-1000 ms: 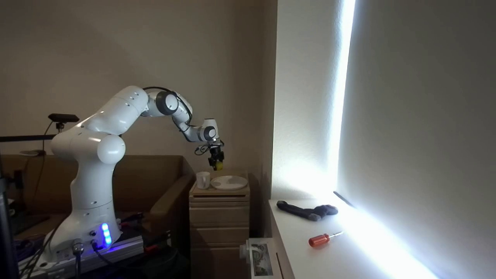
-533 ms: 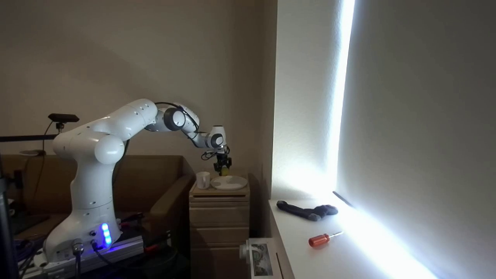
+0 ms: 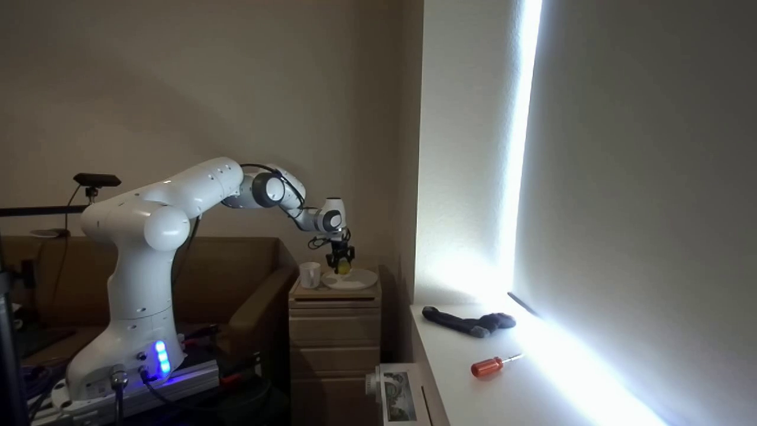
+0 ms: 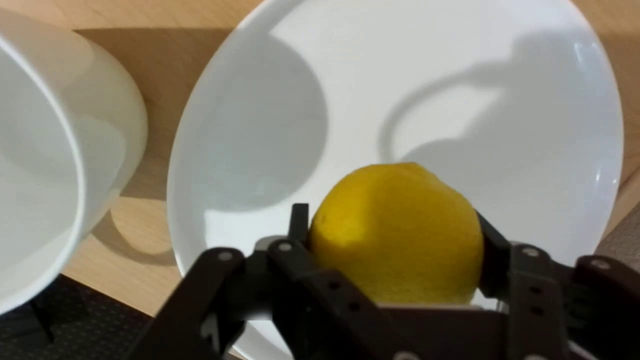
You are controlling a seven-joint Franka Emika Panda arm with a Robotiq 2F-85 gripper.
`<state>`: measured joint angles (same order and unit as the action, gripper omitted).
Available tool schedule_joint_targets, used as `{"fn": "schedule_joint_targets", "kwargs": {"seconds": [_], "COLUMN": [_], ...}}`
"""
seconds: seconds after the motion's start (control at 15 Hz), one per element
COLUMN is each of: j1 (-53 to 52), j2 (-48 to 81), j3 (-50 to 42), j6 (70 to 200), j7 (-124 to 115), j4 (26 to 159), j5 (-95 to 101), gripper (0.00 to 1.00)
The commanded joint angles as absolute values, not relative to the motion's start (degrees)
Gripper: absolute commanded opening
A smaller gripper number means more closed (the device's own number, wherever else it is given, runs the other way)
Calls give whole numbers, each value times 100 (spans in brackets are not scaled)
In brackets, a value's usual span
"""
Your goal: Remove the lemon from the window sill and place the lemon on the white plate
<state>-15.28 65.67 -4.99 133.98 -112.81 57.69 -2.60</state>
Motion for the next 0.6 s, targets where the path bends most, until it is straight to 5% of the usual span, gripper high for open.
{"fn": "schedule_joint_targets", "kwargs": {"seconds": [0.0, 0.4, 0.47, 0.53], "j1": [-1405, -1295, -1287, -1263], "j2": [7042, 7467, 7494, 7517], "j3": [-468, -439, -431, -389], "j6": [13347, 13267, 13222, 13201], "j7": [-11664, -12189, -12273, -12288], "j4": [5160, 4639, 4556, 4501], "j5": [-348, -352, -356, -371], "gripper": [48, 48, 93, 94]}}
